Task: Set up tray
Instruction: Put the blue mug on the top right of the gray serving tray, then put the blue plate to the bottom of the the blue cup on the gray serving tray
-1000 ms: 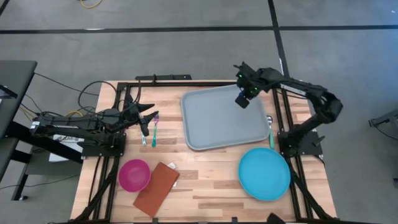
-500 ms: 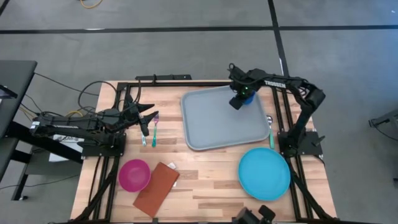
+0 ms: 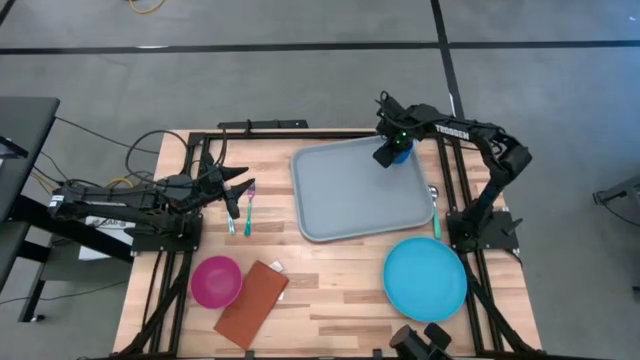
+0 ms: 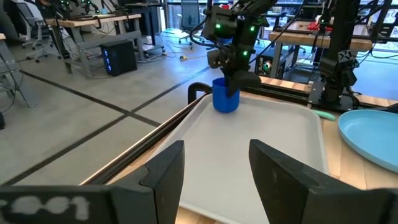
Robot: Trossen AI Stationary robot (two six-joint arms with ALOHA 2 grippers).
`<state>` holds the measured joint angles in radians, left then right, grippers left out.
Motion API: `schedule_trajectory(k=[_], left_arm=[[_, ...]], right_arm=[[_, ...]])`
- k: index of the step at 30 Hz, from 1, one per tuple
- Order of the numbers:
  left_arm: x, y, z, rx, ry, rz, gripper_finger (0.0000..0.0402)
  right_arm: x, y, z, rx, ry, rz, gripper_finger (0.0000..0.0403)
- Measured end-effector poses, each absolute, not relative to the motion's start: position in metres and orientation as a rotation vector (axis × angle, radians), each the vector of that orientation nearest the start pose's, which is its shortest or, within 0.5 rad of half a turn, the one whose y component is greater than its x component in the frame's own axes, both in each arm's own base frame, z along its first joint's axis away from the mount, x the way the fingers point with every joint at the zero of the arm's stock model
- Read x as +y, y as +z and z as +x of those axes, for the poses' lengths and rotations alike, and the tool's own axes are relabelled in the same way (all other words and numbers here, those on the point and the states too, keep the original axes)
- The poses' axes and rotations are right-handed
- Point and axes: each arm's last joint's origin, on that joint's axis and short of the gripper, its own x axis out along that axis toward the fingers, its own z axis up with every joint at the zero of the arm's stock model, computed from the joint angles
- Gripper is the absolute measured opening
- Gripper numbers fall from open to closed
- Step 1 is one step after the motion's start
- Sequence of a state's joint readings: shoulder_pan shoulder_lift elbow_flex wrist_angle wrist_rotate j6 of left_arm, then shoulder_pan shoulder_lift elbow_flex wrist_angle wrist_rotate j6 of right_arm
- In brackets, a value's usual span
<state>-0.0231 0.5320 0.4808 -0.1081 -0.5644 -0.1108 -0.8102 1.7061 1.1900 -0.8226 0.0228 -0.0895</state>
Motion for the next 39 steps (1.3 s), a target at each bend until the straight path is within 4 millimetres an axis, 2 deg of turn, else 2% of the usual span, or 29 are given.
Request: schedule_trajectory(k=[6, 12, 17, 23, 27, 32, 36, 39], left_arm=[[0.012, 0.27, 0.132, 0.122, 0.548, -0.066, 0.0171], [0.012, 0.27, 0.132, 0.122, 0.548, -0.066, 0.0171], [0.013, 0.27, 0.132, 0.122, 0.549, -0.067, 0.0171], [0.013, 0.27, 0.132, 0.122, 0.549, -0.067, 0.0171], [0.012, 0.27, 0.132, 0.122, 0.548, -0.067, 0.0171], [0.012, 0.267, 0.131, 0.144, 0.532, -0.092, 0.0171], [0.01, 0.265, 0.135, 0.143, 0.469, -0.219, 0.0171], [0.008, 0.261, 0.141, 0.178, 0.409, -0.25, 0.0171]], right_arm=[[-0.234, 0.202, 0.217, 1.308, -0.649, 0.465, 0.0111], [-0.23, 0.208, 0.213, 1.37, -0.619, 0.471, 0.012], [-0.23, 0.23, 0.218, 1.387, -0.604, 0.469, 0.0119], [-0.222, 0.277, 0.234, 1.363, -0.579, 0.433, 0.0121], [-0.204, 0.311, 0.244, 1.367, -0.566, 0.441, 0.0121], [-0.167, 0.349, 0.257, 1.399, -0.492, 0.396, 0.0122], [-0.134, 0.368, 0.263, 1.382, -0.409, 0.314, 0.0123], [-0.11, 0.378, 0.262, 1.362, -0.364, 0.275, 0.0123]])
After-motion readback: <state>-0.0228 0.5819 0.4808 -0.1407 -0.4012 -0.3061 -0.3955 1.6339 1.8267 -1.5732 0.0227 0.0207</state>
